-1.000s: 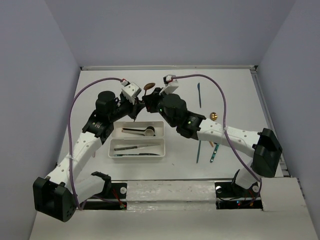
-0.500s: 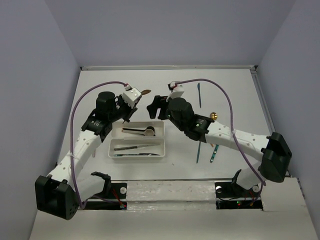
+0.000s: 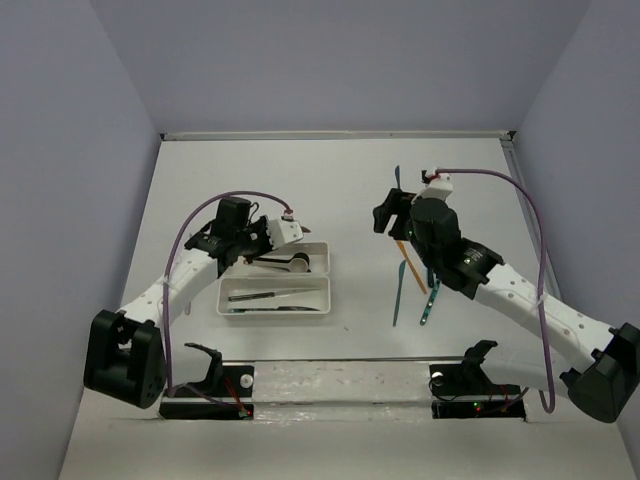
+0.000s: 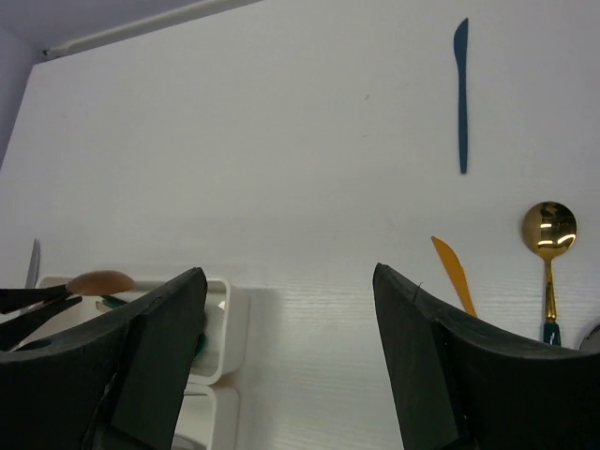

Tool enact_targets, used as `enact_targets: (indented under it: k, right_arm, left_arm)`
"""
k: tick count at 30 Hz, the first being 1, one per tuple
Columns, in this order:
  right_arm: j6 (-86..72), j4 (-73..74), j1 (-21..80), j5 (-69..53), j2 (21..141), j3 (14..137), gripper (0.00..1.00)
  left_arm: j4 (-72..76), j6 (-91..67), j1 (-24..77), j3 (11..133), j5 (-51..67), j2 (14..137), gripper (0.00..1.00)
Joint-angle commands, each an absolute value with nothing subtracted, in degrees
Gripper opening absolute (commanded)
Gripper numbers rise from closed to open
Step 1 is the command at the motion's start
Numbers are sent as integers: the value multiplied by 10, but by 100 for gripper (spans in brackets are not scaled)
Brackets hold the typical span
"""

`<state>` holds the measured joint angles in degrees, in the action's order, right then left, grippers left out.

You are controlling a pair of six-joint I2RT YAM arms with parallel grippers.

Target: Sort the eating utensils into containers

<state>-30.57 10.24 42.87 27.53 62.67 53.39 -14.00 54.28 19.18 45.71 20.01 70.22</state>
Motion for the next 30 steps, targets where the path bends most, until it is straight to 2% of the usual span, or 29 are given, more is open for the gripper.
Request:
enact_targets:
  k: [1,10,16,25,26,30]
  right_arm:
    - [-315,119,418,286,641,527,77]
    - [-321,130,418,281,698,542,77]
    - [-322,129,418,280,702,539,77]
    - [-323,129,418,281,697,526,77]
    - [-323,129,418,281,698,526,77]
    - [-324,128,418,278,704,524,77]
  left_arm:
    - [-134,643,220,442,186,712,0]
    - [-143,729,234,411,180,715,0]
    - [-167,744,234,426,183,751,15]
    - [-190,751,234,453,179,801,24]
    - [-192,751,234,456,179,803,29]
    - [-208,752,234,468,178,814,37]
